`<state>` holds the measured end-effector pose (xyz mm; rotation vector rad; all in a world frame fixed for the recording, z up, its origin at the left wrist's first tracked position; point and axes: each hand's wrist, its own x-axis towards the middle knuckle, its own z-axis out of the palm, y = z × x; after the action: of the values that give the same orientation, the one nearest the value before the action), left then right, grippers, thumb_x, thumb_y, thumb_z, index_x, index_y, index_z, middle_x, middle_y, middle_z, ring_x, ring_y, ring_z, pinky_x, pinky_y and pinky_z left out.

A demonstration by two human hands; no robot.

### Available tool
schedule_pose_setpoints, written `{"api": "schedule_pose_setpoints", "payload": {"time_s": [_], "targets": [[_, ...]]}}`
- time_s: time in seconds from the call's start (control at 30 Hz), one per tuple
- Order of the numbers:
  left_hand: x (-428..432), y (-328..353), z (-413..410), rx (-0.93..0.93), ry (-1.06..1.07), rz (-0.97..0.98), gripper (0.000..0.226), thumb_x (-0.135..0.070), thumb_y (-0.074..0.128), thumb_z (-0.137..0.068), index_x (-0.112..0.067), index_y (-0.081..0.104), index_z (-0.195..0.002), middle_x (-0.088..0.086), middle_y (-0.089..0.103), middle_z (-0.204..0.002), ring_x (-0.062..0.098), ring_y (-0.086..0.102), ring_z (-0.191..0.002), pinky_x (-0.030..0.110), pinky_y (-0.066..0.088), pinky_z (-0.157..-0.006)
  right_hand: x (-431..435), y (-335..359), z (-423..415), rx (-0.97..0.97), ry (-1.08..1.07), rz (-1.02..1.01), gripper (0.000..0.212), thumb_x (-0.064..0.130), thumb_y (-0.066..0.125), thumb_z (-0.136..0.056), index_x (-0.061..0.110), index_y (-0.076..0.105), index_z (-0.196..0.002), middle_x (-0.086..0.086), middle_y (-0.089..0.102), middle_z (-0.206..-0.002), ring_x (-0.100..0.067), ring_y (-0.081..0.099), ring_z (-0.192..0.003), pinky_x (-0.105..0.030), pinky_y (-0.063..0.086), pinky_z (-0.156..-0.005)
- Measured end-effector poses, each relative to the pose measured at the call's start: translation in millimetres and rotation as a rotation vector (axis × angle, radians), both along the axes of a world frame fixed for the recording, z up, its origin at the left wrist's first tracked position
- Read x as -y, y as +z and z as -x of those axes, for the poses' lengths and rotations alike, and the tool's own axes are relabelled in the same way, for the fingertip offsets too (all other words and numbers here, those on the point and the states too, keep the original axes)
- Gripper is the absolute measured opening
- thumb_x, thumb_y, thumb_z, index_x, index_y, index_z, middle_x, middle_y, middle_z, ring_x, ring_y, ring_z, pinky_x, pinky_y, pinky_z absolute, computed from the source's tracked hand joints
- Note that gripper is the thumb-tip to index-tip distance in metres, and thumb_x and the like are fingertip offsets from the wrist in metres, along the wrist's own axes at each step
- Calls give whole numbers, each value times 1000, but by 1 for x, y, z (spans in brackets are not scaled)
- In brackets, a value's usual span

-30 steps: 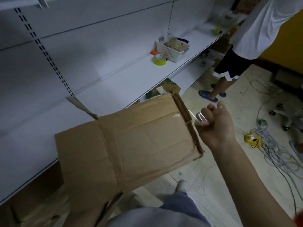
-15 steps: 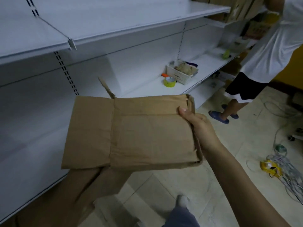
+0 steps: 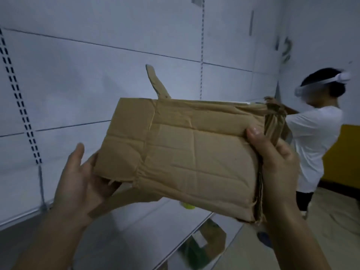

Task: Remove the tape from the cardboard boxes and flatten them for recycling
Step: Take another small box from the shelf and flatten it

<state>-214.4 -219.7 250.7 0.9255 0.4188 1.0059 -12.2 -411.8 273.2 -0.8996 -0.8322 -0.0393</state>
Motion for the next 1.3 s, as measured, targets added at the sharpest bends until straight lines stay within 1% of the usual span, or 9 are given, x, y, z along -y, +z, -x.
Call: {"api": "schedule_pose_setpoints", "payload": {"time_s": [0.13, 0.23, 0.4, 0.5, 0.57, 0.7, 0.83, 1.23, 1.3], "targets": [[-3, 18, -38, -305, 631, -370, 56, -51, 50, -93, -32, 36, -144, -8, 37, -150, 15, 38, -135, 38, 29, -113, -28, 24, -27, 147, 10, -178, 28, 16, 61, -90, 27, 68, -65, 16, 64, -63, 3, 58, -64, -14, 46, -58], [8, 15, -64, -429, 1005, -787, 64, -41, 52, -95, -32, 19, -149, -4, 13, -159, 12, 12, -146, 36, 15, -118, -63, 26, -39, 211, 15, -249, 26, 22, 63, -89, 5, 64, -69, -9, 61, -64, -8, 53, -65, -22, 44, -57], [20, 19, -114, -255, 667, -966, 62, -63, 43, -88, -53, 13, -141, -21, 13, -158, -7, 15, -142, 23, 23, -115, -145, -5, -28, 341, 25, 1, 39, 44, 56, -88, 23, 40, -59, 7, 38, -49, -3, 38, -49, -20, 31, -48], [3, 12, -132, -582, 730, -971, 68, -63, 51, -85, -40, 29, -145, -10, 8, -161, -15, 5, -135, 5, 15, -108, -195, -40, -8, 519, 298, 282, 3, 16, 62, -90, 17, 64, -91, 3, 67, -79, -4, 64, -82, -14, 49, -64], [-17, 7, -129, -793, 828, -928, 52, -46, 57, -89, -28, 48, -137, -3, 11, -160, -3, 6, -139, 21, 17, -115, -214, -49, -7, 580, 225, 294, 35, 6, 72, -76, 0, 62, -109, -16, 69, -98, -20, 63, -91, -20, 52, -66], [-55, 9, -116, -907, 962, -1027, 40, -34, 50, -96, -16, 54, -132, 6, 46, -141, 23, 39, -133, 40, 34, -110, -248, -50, -10, 778, 389, 311, 26, 31, 49, -84, 21, 58, -106, 4, 69, -89, -5, 62, -75, -29, 51, -64], [-96, 10, -107, -949, 1011, -1052, 27, -25, 49, -99, -17, 63, -121, 4, 56, -128, 23, 48, -122, 39, 44, -98, -270, -54, -23, 733, 598, 320, 23, 28, 59, -87, 33, 43, -72, 13, 53, -65, -2, 49, -60, -21, 40, -56], [-159, -13, -109, -991, 1268, -1334, 33, -25, 44, -98, -12, 65, -120, 11, 60, -122, 33, 53, -112, 27, 43, -87, -287, -97, -115, 651, 450, 268, 29, 25, 58, -92, 11, 46, -69, 7, 44, -60, -4, 46, -59, -10, 36, -54], [-164, -17, -114, -980, 1326, -1276, 32, -22, 43, -98, -10, 64, -119, 14, 58, -126, 33, 53, -115, 32, 45, -91, -286, -108, -142, 550, 363, 324, 28, 18, 58, -93, 12, 45, -69, 3, 47, -62, -8, 46, -58, -22, 40, -56]]}}
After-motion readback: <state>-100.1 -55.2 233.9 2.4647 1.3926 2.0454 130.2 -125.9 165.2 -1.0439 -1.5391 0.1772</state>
